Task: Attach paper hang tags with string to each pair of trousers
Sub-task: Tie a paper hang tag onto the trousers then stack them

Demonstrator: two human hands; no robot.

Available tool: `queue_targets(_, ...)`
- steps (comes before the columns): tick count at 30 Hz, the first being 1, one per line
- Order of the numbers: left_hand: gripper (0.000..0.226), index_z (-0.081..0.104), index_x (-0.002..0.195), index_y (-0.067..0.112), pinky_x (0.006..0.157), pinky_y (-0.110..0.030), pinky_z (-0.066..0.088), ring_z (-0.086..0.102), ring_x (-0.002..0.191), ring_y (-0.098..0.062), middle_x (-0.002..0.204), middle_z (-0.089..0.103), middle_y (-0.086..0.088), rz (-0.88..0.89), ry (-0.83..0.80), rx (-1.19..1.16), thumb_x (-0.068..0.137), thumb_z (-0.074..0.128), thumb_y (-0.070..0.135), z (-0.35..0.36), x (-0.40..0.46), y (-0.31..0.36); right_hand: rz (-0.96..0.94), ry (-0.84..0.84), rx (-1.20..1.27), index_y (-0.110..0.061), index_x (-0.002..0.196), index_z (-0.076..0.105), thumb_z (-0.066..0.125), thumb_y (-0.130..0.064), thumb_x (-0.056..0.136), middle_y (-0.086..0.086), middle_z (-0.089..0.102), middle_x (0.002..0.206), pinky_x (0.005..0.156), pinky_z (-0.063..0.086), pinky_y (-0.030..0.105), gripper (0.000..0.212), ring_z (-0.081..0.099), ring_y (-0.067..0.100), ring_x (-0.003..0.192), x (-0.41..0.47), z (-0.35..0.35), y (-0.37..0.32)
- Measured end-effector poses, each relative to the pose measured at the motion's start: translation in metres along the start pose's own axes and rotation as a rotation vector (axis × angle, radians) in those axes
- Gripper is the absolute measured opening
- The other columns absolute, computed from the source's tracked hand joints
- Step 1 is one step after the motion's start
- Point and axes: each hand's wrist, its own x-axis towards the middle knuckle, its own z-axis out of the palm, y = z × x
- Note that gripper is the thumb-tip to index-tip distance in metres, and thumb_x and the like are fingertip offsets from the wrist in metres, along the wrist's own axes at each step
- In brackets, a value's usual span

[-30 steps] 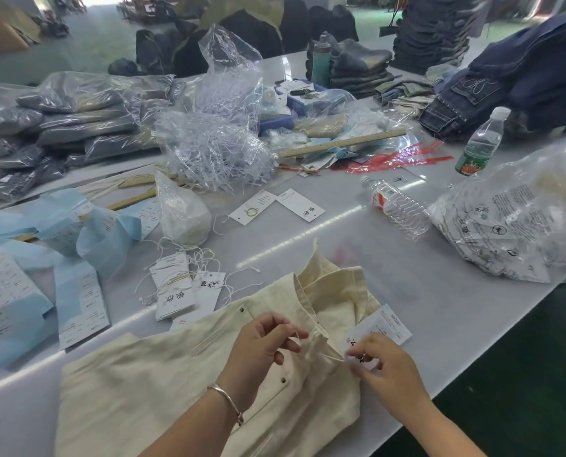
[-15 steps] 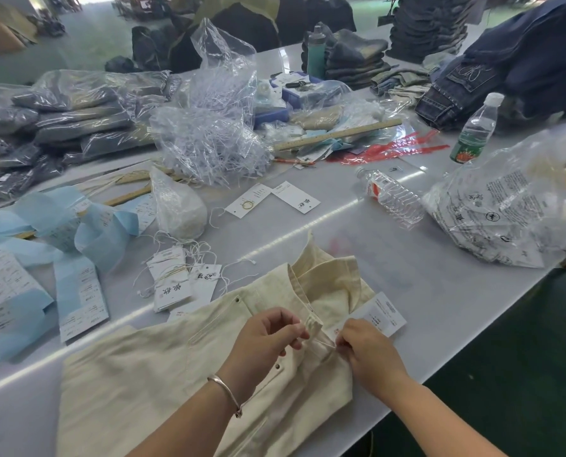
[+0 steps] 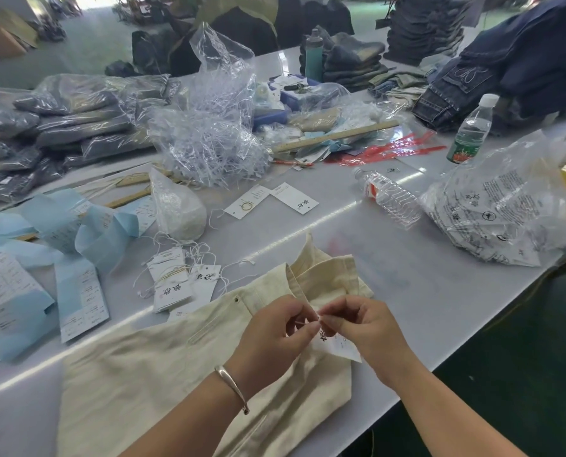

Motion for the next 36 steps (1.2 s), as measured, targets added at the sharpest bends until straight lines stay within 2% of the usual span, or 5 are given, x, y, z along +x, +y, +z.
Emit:
queue_targets(7, 0.011, 0.058, 0.072, 0.036, 0.064, -0.02, 0.041, 0.049, 0.065, -0.005, 0.073, 0.055, 0.011, 0.06, -0.022, 0.04, 0.08, 0.062, 0.031, -0.007, -0.001, 0.001, 0.011, -0.076, 0.091, -0.003, 0.081, 0.074, 0.065, 0.011, 0.082, 0.02, 0.068, 0.072, 0.071, 0.056, 0.029, 0.017, 0.065, 0.026, 0.069, -0.001, 0.005, -0.001)
queue_targets(18, 0.01, 0.063, 0.073, 0.017, 0.061, -0.021, 0.04, 0.048, 0.063, -0.003, 0.071, 0.057, 0.008, 0.052, -0.127, 0.046, 0.076, 0.064, 0.027, -0.018, 0.002, 0.001, 0.007, -0.103, 0.08, -0.006, 0.079, 0.075, 0.067, 0.01, 0.081, 0.015, 0.069, 0.071, 0.072, 0.057, 0.031, 0.018, 0.065, 0.024, 0.068, -0.001, 0.008, -0.003)
queue_targets(23, 0.007, 0.062, 0.072, 0.02, 0.059, -0.022, 0.038, 0.044, 0.06, -0.003, 0.067, 0.053, 0.01, -0.067, -0.171, -0.089, 0.076, 0.064, 0.026, -0.019, 0.004, 0.001, -0.041, -0.112, 0.019, -0.007, 0.078, 0.076, 0.067, 0.011, 0.08, 0.012, 0.07, 0.074, 0.073, 0.055, 0.029, 0.02, 0.065, 0.024, 0.07, 0.001, 0.008, -0.006)
queue_targets(31, 0.008, 0.065, 0.073, 0.014, 0.068, -0.024, 0.038, 0.048, 0.07, -0.012, 0.069, 0.057, -0.011, -0.167, -0.292, -0.24, 0.072, 0.064, 0.023, -0.026, 0.009, 0.006, 0.017, -0.141, 0.117, -0.005, 0.078, 0.075, 0.065, 0.01, 0.081, 0.018, 0.067, 0.074, 0.072, 0.054, 0.03, 0.018, 0.063, 0.025, 0.068, 0.0, 0.011, -0.003)
queue_targets(36, 0.009, 0.064, 0.076, 0.009, 0.066, -0.021, 0.036, 0.045, 0.067, -0.011, 0.067, 0.054, -0.001, -0.215, -0.322, -0.258, 0.073, 0.065, 0.017, -0.029, 0.011, 0.009, -0.041, -0.144, 0.058, -0.007, 0.076, 0.075, 0.064, 0.012, 0.082, 0.014, 0.067, 0.072, 0.07, 0.053, 0.028, 0.023, 0.061, 0.023, 0.066, 0.0, 0.014, -0.005)
